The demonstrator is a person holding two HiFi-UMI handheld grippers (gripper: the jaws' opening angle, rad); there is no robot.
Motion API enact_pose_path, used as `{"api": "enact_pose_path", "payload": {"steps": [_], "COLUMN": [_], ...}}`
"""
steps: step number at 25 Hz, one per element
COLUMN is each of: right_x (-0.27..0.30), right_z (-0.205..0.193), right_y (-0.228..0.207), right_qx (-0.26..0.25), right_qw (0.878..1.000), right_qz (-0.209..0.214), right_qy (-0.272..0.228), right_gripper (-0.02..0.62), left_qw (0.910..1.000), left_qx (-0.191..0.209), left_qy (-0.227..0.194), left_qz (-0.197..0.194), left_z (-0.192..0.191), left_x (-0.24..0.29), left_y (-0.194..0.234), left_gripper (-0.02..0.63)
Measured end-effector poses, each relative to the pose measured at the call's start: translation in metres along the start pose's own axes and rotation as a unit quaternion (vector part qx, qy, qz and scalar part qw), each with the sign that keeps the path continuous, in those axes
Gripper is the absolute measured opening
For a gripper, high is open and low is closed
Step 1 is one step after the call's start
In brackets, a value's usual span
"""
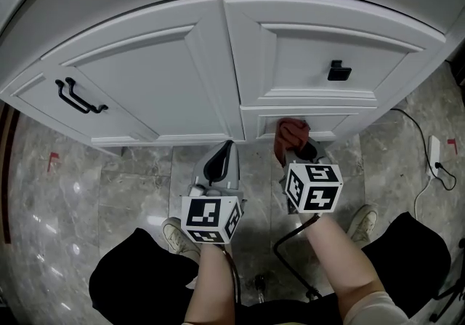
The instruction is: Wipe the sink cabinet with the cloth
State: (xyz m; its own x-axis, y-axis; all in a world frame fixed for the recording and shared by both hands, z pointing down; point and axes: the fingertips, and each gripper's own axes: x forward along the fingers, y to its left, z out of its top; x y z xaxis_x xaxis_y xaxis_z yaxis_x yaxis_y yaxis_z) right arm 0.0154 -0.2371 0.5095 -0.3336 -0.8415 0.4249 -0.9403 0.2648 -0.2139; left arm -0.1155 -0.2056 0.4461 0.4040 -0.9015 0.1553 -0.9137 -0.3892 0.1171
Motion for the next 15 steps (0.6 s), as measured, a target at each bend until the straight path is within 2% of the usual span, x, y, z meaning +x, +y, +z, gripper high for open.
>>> {"api": "enact_pose_path", "payload": {"steps": [8, 15], "right_x": [-0.036, -0.034], "right_z": [0.02, 0.027], "right_y": [-0.023, -0.06], "right_qx": [-0.044, -0.025], "right_qw": [0.998, 0.998], "right_qz": [-0.031, -0.049], "right_qy": [-0.039, -0.041], "right_gripper": [0.075, 0.075], "left_qw": [0.9995, 0.9987], "left_qx": [0.007, 0.015], "left_qy": [0.008, 0.019], "left_qz": [-0.031, -0.045], "left_z": [-0.004, -0.012], "left_x": [0.018, 0.028], "left_y": [-0.033, -0.052], "left_gripper": [0.0, 0.0]}}
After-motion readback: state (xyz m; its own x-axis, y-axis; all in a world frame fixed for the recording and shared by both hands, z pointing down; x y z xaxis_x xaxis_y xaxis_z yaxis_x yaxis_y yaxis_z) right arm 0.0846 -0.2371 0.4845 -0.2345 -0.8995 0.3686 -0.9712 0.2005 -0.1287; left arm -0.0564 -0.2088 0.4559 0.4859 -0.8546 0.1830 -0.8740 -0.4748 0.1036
